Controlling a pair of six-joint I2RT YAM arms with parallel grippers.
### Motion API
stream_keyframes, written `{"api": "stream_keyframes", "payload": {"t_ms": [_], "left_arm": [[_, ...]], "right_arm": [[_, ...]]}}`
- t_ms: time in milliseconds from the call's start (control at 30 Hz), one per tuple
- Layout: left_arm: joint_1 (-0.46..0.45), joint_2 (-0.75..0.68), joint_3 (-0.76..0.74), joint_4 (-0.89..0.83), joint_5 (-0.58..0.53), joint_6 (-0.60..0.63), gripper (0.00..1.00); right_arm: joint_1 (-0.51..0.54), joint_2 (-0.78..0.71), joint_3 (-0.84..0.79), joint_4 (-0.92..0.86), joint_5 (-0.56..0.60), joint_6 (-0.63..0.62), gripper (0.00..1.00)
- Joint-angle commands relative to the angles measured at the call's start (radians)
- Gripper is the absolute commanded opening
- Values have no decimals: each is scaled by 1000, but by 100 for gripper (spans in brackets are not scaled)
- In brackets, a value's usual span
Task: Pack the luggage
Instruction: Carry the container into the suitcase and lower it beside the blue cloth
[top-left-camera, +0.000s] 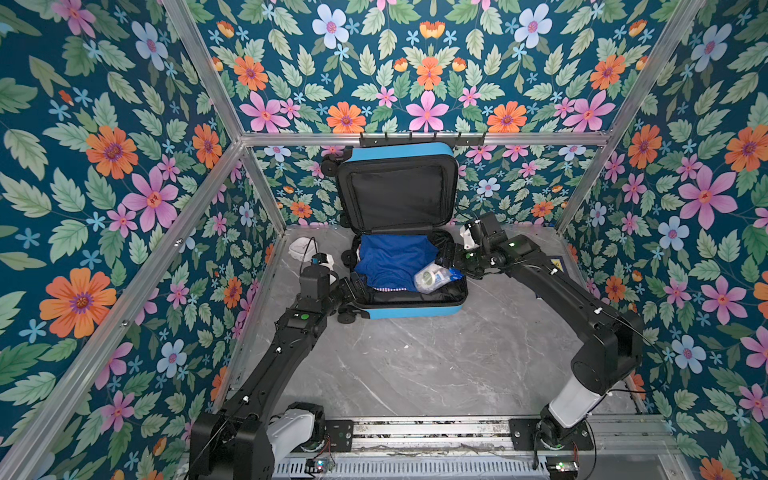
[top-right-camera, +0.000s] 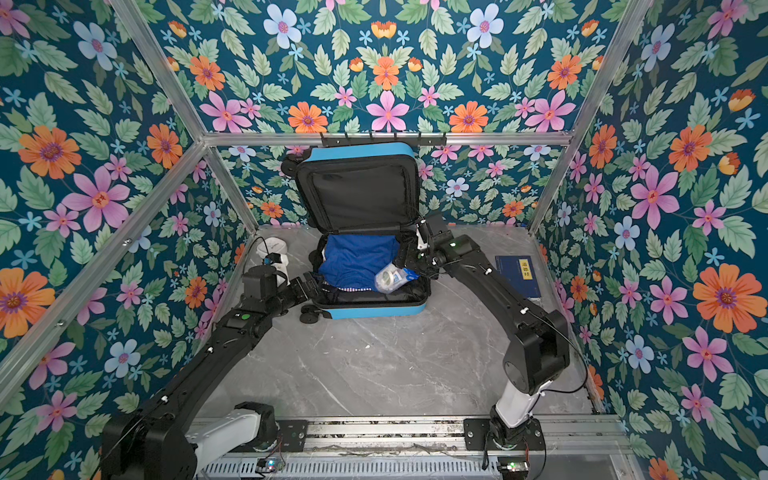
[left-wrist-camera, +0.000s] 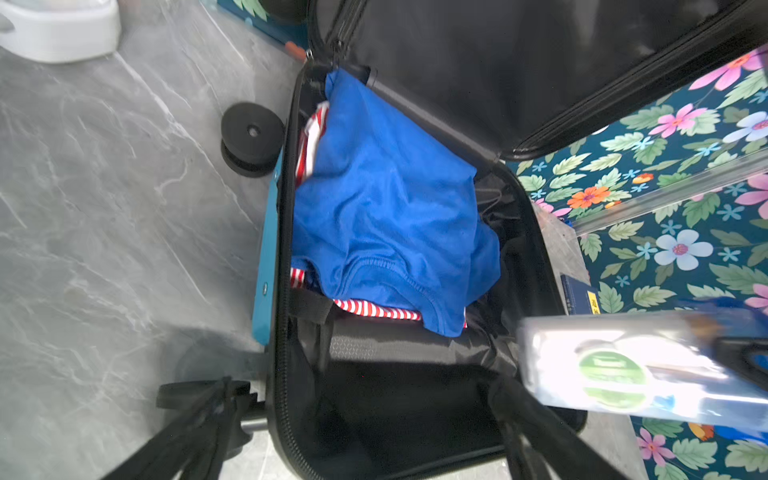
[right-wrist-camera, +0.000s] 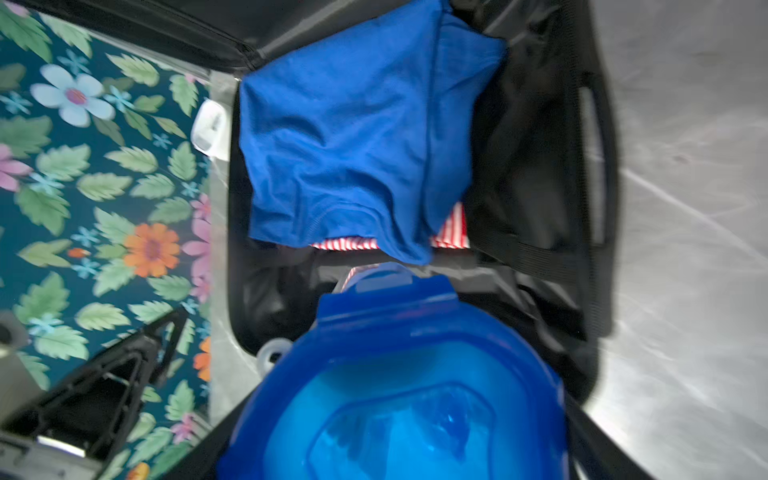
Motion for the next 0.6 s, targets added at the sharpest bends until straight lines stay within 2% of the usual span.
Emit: {"api": "stream_keyframes", "payload": {"t_ms": [0,300,567], "left_arm": [[13,-24,9,-22,6,43,100],[67,-89,-43,-44,33,69,100],[106,-82,-59,-31,72,70,100]], "right_arm": [[30,50,10,259,-48,159,59],[112,232,43,422,-153,332,58],[169,271,-11,496,-189,400,58]]}}
